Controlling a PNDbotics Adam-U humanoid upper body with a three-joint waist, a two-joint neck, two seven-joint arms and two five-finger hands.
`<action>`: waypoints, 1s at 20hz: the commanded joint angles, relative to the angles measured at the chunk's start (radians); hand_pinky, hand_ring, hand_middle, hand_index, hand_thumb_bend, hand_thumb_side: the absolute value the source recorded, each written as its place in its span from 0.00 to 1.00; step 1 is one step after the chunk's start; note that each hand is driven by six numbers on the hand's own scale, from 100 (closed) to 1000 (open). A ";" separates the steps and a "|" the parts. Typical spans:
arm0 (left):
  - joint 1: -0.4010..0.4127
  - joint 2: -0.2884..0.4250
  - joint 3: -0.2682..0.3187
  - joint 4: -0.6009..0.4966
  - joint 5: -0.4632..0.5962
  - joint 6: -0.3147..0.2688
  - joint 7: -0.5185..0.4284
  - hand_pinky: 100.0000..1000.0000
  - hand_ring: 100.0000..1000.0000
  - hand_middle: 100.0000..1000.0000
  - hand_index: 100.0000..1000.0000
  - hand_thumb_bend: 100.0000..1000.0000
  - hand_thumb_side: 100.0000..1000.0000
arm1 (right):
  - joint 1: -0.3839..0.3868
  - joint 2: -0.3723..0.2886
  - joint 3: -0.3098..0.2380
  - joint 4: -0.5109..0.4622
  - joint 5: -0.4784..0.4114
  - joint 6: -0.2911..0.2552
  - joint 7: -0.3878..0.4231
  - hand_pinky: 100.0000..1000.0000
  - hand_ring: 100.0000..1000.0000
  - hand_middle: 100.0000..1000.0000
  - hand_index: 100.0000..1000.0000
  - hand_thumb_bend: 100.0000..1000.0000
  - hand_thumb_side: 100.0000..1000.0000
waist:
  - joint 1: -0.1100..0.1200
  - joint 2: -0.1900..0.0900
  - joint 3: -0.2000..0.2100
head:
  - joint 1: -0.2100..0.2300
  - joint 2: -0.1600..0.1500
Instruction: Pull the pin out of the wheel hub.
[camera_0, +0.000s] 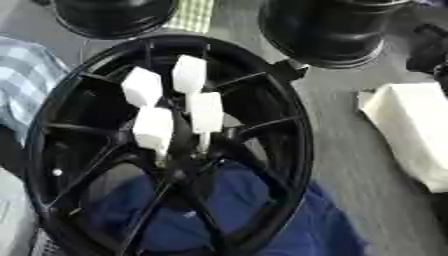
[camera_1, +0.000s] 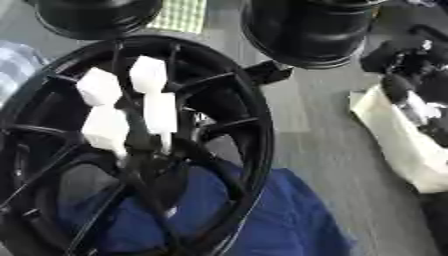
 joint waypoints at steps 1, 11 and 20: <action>-0.030 0.055 -0.014 -0.022 0.013 -0.007 0.004 0.83 0.70 0.70 0.77 0.16 0.72 | -0.058 -0.051 0.034 -0.031 -0.051 -0.002 0.034 0.82 0.75 0.65 0.74 0.31 0.16 | 0.002 -0.022 -0.001 | 0.017 0.011; -0.081 0.101 -0.051 -0.022 0.008 -0.023 -0.012 0.82 0.69 0.70 0.76 0.14 0.69 | -0.239 -0.094 0.108 -0.032 -0.152 0.066 0.068 0.81 0.73 0.63 0.72 0.30 0.18 | 0.003 0.000 -0.004 | 0.073 0.021; -0.082 0.102 -0.053 -0.022 0.006 -0.024 -0.017 0.82 0.69 0.70 0.76 0.14 0.69 | -0.253 -0.096 0.119 -0.032 -0.149 0.069 0.082 0.81 0.73 0.63 0.72 0.30 0.18 | 0.004 0.002 -0.004 | 0.081 0.020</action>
